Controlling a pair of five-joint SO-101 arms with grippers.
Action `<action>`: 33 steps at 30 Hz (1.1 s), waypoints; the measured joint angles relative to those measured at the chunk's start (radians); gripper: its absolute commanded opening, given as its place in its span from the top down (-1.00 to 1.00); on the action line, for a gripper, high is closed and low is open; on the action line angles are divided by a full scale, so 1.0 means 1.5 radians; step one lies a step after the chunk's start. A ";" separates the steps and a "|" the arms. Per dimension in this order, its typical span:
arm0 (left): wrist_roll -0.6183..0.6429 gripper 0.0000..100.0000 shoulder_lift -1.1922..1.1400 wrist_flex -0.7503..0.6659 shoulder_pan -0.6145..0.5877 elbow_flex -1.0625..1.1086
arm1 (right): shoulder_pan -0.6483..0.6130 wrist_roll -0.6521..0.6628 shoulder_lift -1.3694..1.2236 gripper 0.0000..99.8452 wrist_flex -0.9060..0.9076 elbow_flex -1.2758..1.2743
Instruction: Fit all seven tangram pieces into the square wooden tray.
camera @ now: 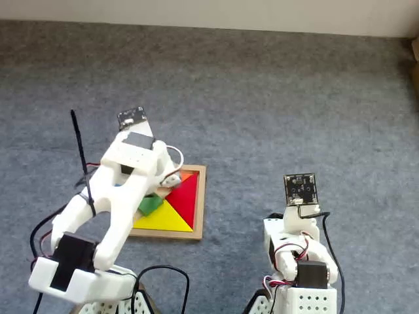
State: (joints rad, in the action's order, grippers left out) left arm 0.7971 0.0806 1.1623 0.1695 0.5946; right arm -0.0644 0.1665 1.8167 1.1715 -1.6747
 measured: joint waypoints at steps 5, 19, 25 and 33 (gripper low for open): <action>0.044 0.64 0.000 0.002 0.054 0.000 | 0.000 0.000 0.000 0.99 0.000 0.000; 0.082 0.41 0.000 0.002 0.064 0.000 | 0.000 0.000 0.000 0.99 0.000 0.000; 0.109 0.62 0.000 0.005 0.064 -0.007 | 0.000 0.000 0.000 0.99 0.000 0.000; 0.113 0.96 0.000 0.006 0.063 -0.064 | 0.000 0.000 0.000 0.99 0.000 0.000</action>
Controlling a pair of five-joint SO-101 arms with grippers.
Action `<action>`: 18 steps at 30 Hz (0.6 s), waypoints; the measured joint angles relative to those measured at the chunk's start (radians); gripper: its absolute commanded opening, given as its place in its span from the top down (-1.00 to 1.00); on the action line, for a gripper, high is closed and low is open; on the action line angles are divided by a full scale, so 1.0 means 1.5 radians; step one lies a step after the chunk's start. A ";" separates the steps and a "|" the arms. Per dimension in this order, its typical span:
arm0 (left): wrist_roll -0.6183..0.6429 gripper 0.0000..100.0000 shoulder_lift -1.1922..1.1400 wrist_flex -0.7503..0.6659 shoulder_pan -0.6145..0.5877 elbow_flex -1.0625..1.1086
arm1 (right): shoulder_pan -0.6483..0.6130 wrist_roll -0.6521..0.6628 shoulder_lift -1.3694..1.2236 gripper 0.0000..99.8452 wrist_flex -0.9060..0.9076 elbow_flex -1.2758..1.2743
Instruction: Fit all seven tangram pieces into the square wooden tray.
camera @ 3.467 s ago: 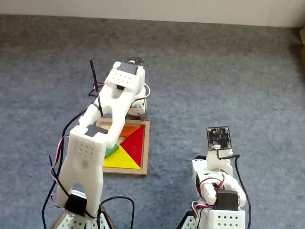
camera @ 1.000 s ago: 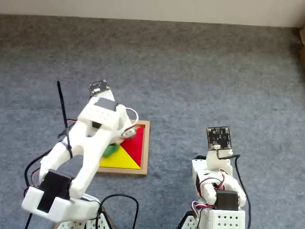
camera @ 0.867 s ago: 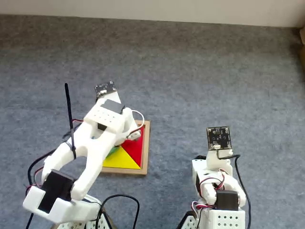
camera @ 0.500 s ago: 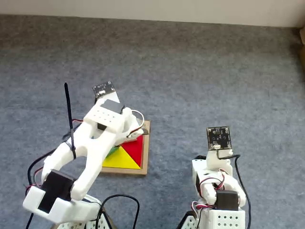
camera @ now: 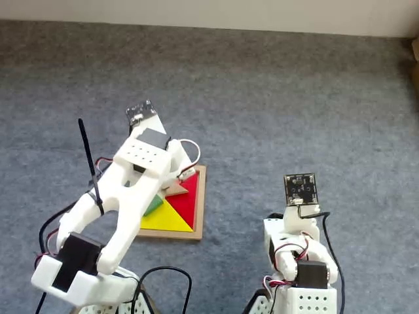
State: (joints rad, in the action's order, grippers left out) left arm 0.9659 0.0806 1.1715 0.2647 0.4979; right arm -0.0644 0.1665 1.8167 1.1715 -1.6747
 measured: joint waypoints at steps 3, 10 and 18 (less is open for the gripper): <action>0.000 0.98 0.000 -0.005 0.000 -0.006 | 0.000 0.000 0.000 0.99 0.000 0.000; 0.000 0.99 -0.026 -0.162 0.000 0.056 | 0.000 0.000 0.000 0.99 0.000 0.000; 0.000 0.99 -0.045 -0.192 0.000 0.069 | 0.000 0.000 0.000 0.99 0.000 0.000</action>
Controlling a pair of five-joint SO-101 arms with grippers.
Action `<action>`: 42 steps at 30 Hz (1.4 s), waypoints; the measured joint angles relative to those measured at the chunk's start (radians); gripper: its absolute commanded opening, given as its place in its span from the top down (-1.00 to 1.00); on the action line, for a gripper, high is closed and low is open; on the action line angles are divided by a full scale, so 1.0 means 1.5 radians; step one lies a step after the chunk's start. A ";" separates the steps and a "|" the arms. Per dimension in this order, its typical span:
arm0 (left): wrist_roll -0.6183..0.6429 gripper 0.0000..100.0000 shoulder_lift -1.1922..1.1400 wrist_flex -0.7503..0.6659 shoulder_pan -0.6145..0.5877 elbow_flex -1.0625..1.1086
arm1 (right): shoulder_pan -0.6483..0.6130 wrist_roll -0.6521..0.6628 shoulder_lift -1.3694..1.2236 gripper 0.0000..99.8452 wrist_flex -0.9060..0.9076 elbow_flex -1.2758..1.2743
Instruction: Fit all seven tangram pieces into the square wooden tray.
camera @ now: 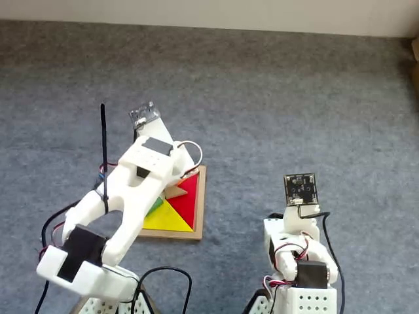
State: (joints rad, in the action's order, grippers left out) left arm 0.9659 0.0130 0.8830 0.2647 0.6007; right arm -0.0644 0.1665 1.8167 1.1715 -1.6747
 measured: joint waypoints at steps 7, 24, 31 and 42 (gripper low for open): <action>0.000 0.99 0.000 0.024 -0.043 0.005 | 0.000 0.000 0.000 0.99 0.000 0.000; 0.000 0.99 0.131 0.116 0.058 0.030 | 0.000 0.000 0.000 0.99 0.000 0.000; 0.001 0.99 0.135 0.029 0.024 0.117 | 0.000 0.000 0.000 0.99 0.000 0.000; 0.000 0.99 0.143 0.020 -0.045 0.143 | 0.000 0.000 0.000 0.99 0.000 0.000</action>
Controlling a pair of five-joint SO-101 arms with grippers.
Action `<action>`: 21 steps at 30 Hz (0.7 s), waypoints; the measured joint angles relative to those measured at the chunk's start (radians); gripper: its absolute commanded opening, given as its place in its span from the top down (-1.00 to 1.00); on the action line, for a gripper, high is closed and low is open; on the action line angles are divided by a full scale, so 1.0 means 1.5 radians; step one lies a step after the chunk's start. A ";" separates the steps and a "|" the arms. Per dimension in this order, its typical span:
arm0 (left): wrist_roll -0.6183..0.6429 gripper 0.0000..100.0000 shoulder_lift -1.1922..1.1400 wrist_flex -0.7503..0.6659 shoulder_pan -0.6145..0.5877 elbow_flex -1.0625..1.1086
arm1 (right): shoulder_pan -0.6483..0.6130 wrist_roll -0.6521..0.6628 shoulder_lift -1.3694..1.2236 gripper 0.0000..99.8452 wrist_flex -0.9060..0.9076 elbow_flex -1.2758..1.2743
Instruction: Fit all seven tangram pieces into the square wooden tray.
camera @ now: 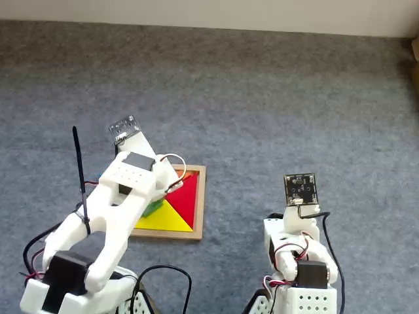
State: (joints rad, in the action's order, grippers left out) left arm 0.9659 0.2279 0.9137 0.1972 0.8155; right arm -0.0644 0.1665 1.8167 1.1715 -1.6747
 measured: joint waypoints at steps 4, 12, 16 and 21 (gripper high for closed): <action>0.000 0.99 0.004 0.000 0.000 0.000 | 0.000 0.000 0.000 0.99 0.000 0.000; 0.000 0.99 0.138 0.083 -0.001 -0.008 | 0.000 0.000 0.000 0.99 0.000 0.000; 0.000 0.99 0.184 0.138 -0.001 -0.006 | 0.000 0.000 0.000 0.99 0.000 0.000; -0.032 0.99 0.188 0.120 -0.007 0.059 | 0.000 0.000 0.000 0.99 0.000 0.000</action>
State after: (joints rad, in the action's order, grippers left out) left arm 0.9183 0.5102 1.0932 0.1864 0.9045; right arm -0.0644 0.1665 1.8167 1.1715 -1.6747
